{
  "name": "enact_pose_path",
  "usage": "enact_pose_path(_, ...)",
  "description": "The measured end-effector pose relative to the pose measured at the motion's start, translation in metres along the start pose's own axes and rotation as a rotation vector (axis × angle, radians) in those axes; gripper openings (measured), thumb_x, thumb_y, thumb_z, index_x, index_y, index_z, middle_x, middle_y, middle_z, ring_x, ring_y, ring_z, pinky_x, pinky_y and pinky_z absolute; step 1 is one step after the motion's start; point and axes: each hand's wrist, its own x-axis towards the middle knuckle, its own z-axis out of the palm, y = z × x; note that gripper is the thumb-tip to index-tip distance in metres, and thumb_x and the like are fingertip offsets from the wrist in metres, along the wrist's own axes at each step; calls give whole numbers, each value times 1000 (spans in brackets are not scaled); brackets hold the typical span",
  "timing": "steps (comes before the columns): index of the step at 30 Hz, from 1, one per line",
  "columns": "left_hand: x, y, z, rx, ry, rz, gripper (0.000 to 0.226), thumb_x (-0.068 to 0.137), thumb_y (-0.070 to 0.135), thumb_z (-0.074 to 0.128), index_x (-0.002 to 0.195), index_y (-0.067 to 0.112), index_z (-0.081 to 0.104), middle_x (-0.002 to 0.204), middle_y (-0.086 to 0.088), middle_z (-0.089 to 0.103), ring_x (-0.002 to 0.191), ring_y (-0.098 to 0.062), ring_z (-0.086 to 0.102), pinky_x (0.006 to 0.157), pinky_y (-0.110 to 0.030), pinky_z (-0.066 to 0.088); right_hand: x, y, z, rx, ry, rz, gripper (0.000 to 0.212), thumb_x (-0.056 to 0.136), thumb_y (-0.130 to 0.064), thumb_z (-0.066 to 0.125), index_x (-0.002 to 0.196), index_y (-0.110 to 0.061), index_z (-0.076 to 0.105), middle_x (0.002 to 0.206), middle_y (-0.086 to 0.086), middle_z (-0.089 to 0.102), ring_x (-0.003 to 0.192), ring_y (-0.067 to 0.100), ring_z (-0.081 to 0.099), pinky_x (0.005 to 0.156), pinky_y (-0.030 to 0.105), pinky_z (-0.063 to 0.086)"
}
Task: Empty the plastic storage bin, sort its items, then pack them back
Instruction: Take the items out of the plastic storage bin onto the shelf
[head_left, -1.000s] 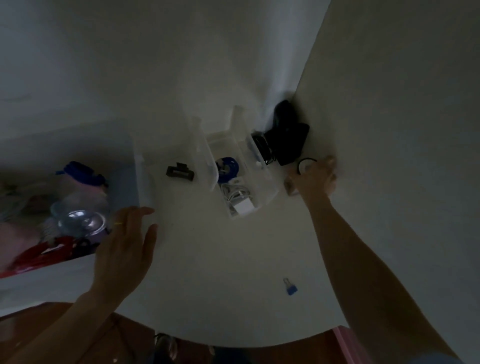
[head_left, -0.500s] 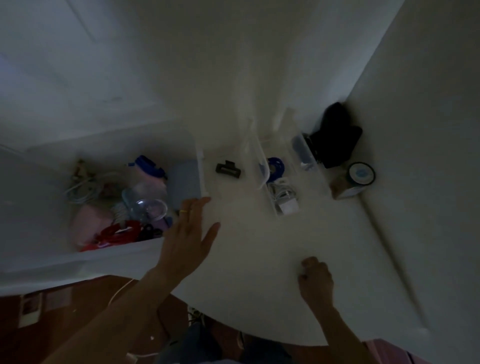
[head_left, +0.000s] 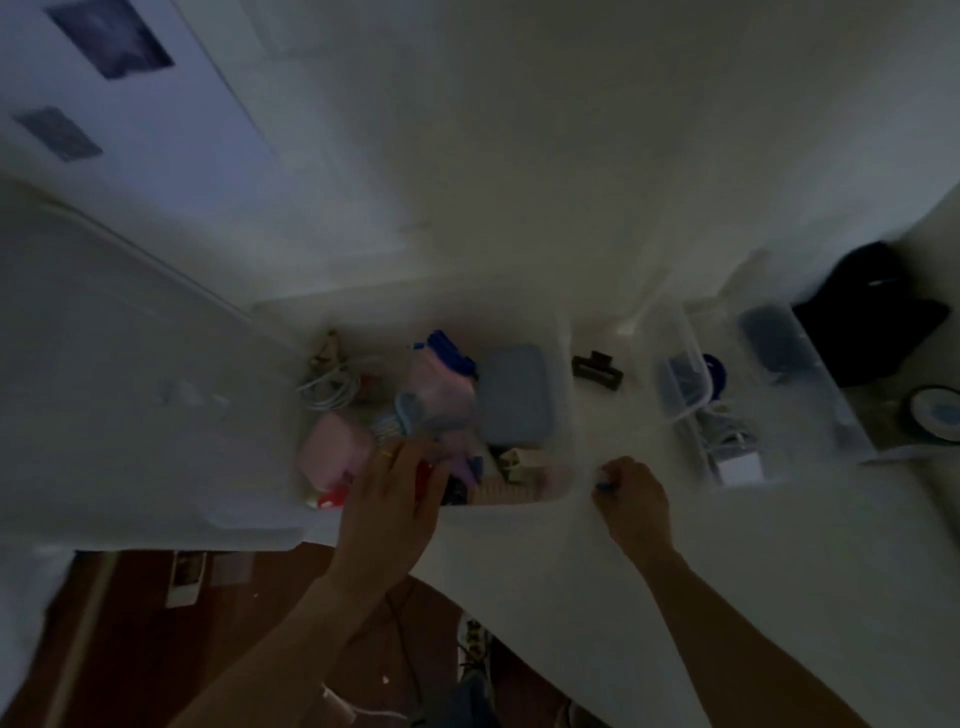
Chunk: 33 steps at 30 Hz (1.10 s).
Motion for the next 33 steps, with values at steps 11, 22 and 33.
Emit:
enact_pose_path(11,111,-63,11,-95,-76,-93,38,96,22,52,134,26,48,131,-7,51,119,-31,43,94,-44,43,-61,-134,-82,401,477,-131,17,89,-10,67,102,-20,66,85,-7,67,70,0,62,58,5,46)
enact_pose_path(22,165,-98,47,121,-435,76,50,99,22,43,144,30,24,137,-14,41,129,-37,37,89,-45,47,-38,-214,-11,205,16,-197,30,93,-14,60,123,-18,59,109,0,65,96,19,61,80,34,53)
enact_pose_path(33,162,-91,17,-5,-44,270,33,95,26,59,125,13,51,117,-12,59,105,-31,57,84,-42,53,-30,-216,-15,284,145,-203,39,92,-15,63,130,-14,53,118,3,63,103,19,63,86,33,54)
